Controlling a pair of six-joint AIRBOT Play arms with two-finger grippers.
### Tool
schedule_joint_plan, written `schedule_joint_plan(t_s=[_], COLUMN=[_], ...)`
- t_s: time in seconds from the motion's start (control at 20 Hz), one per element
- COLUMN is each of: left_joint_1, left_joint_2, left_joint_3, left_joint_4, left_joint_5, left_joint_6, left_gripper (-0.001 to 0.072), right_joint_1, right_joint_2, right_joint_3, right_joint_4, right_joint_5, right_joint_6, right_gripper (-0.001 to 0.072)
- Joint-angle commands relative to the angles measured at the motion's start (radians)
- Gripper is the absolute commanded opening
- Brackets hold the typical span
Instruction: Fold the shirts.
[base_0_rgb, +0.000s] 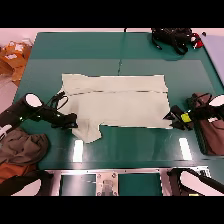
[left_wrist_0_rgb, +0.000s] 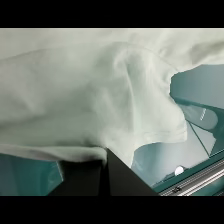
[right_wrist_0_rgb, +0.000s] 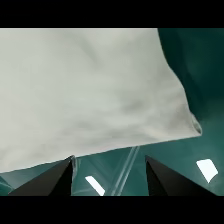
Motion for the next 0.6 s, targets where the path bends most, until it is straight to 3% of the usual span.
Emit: schedule_joint_plan(t_s=[0.0,0.4,0.45,0.5,0.55], left_joint_1=[0.000,0.000,0.000,0.000,0.000], left_joint_2=[0.001,0.001,0.001,0.001,0.002], left_joint_3=[0.003,0.013,0.030,0.053,0.086], left_joint_4=[0.000,0.000,0.007,0.012,0.031], left_joint_5=[-0.006,-0.003,-0.007,-0.016,-0.034], left_joint_6=[0.013,0.019,0.022,0.022,0.021], left_gripper=[0.0023,0.0023,0.0023,0.0023,0.0023], right_joint_1=[0.013,0.047,0.048,0.047,0.046], right_joint_2=[0.009,-0.090,-0.092,-0.092,-0.092], right_joint_3=[-0.089,-0.124,-0.121,-0.112,-0.099], right_joint_4=[0.011,0.143,0.156,0.161,0.160], right_joint_5=[-0.076,-0.317,-0.338,-0.336,-0.318], right_joint_6=[0.036,0.023,0.003,-0.032,-0.068], right_gripper=[0.0510,0.0494,0.0397,0.0187,0.0075])
